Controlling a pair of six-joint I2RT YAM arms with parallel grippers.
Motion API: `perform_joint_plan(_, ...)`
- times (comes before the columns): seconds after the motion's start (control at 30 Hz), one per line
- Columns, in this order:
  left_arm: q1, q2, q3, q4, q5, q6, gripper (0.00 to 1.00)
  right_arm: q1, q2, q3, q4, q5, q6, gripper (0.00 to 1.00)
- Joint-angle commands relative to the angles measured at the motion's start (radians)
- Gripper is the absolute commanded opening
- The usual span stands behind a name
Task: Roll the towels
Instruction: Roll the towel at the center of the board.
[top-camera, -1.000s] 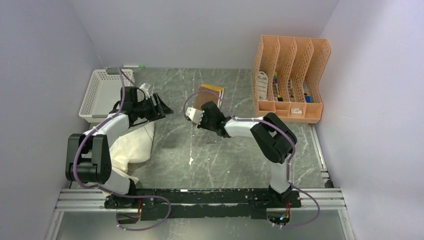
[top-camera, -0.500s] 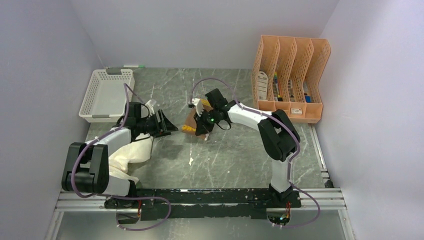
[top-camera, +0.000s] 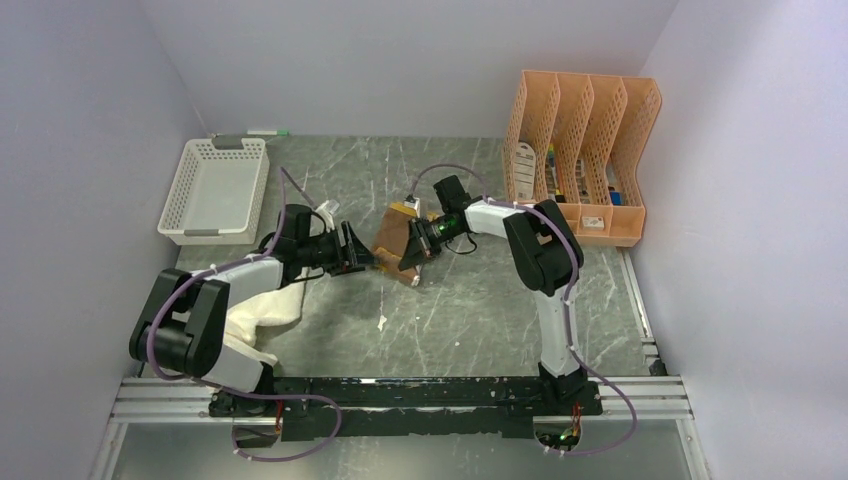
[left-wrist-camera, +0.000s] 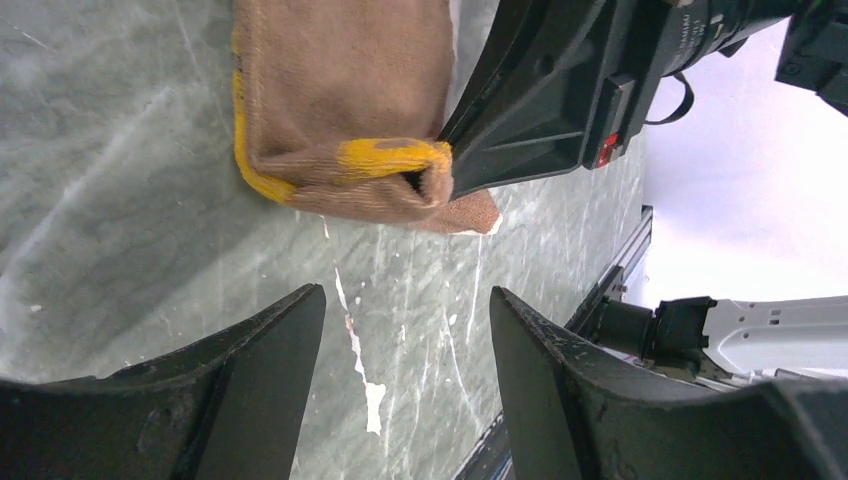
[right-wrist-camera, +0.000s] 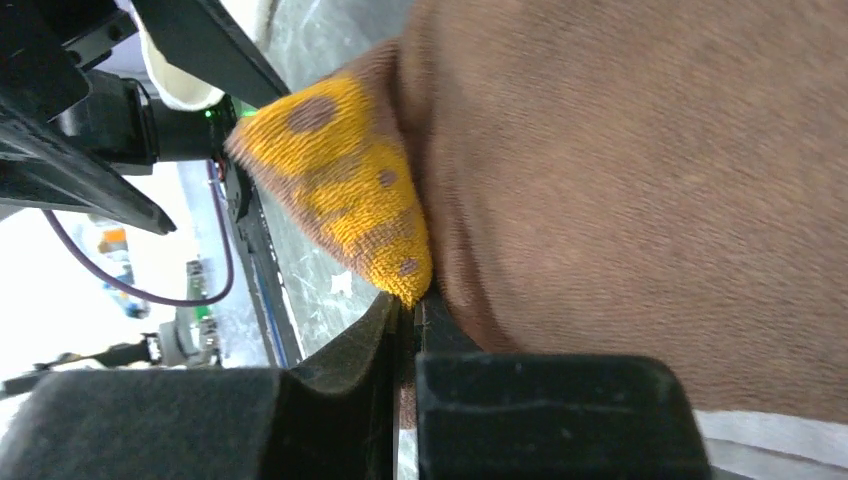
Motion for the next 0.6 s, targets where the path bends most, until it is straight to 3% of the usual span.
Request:
perform_joint_plan(0.0,-0.004,0.042,0.030,0.074,-0.033,-0.017,0.73,-0.028,0.058,0.046,-0.052,-0.062,0.054,0.00)
perform_joint_plan(0.57,-0.037,0.219,0.147,0.065,-0.070,0.031,0.70,-0.039,0.154,0.160,-0.151,-0.013,0.072,0.10)
